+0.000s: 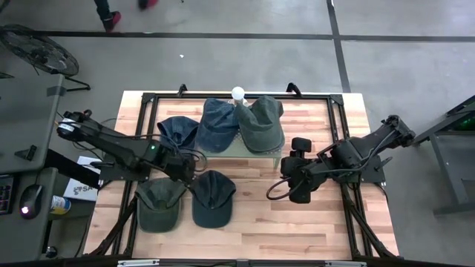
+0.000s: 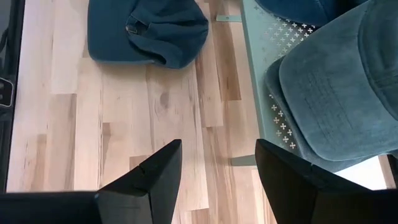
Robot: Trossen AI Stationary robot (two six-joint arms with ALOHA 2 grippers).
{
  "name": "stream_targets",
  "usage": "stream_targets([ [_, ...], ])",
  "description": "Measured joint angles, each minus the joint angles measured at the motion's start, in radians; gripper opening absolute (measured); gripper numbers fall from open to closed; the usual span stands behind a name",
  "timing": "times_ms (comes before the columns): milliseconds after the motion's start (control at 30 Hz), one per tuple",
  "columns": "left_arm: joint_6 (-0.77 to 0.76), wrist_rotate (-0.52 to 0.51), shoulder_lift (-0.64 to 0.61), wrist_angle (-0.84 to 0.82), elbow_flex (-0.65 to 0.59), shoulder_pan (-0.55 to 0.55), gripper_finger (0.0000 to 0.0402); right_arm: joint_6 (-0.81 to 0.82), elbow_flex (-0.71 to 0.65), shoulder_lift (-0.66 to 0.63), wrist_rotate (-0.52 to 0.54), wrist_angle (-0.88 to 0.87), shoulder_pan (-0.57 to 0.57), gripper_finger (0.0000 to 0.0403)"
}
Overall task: Pick & Place hat
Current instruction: Stack the bottom dark blue cap on the top of the dark blue cap on the shelf
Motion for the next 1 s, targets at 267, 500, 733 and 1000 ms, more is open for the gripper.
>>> stream_targets([
  [267, -0.071, 0.013, 0.000, 0.118, -0.075, 0.000, 0.0168, -0.026, 0.000, 0.000, -0.011, -0.002, 0.000, 0.0197],
  [500, -0.106, 0.038, 0.000, 0.246, -0.143, -0.001, 0.0168, -0.027, 0.000, 0.000, -0.019, -0.002, 0.000, 0.0197],
  [733, -0.143, 0.052, 0.000, 0.274, -0.178, -0.001, 0.0168, -0.035, 0.000, 0.000, -0.023, -0.005, 0.000, 0.0197],
  [1000, -0.155, 0.098, 0.022, 0.354, -0.198, -0.001, 0.0152, -0.034, 0.000, 0.000, -0.034, -0.009, 0.000, 0.0197],
])
